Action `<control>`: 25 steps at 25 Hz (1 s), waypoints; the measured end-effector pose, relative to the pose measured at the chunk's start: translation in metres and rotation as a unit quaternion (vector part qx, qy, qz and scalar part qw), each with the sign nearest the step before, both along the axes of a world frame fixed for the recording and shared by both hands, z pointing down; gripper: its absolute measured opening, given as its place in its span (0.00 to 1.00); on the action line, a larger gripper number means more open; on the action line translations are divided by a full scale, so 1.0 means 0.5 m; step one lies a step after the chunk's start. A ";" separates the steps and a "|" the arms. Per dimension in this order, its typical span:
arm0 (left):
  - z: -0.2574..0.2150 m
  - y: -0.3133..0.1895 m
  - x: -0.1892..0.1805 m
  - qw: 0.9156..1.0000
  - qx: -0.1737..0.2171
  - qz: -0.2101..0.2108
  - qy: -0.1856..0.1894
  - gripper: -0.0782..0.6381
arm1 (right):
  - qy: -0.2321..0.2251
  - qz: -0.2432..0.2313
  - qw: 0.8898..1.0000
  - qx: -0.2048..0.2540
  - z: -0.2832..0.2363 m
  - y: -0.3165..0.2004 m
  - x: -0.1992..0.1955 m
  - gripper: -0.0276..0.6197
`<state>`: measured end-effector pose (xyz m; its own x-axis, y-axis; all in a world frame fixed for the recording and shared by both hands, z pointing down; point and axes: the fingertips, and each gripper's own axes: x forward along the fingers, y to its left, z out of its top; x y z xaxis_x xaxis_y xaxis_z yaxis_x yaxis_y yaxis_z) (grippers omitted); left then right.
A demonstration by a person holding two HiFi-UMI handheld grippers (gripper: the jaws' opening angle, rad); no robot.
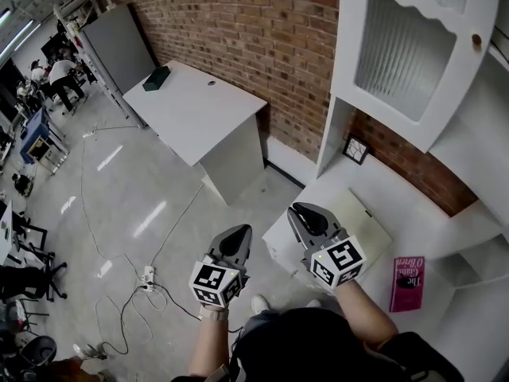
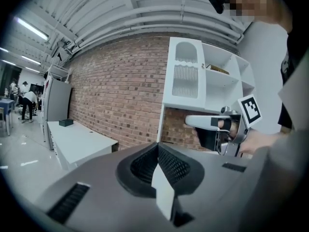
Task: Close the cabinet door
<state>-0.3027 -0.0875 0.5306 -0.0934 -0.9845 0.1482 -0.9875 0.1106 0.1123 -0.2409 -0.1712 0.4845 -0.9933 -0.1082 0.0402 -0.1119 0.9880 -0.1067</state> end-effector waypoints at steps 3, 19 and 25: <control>0.020 0.033 -0.012 1.000 -0.002 -0.016 0.005 0.12 | 0.012 -0.017 1.000 -0.003 0.031 0.028 -0.007 0.13; 0.065 0.096 -0.035 0.999 0.010 -0.044 0.019 0.12 | 0.041 -0.047 0.998 -0.005 0.119 0.084 -0.017 0.13; 0.074 0.104 -0.034 0.999 0.009 -0.044 0.028 0.12 | 0.048 -0.046 0.998 -0.002 0.131 0.096 -0.021 0.13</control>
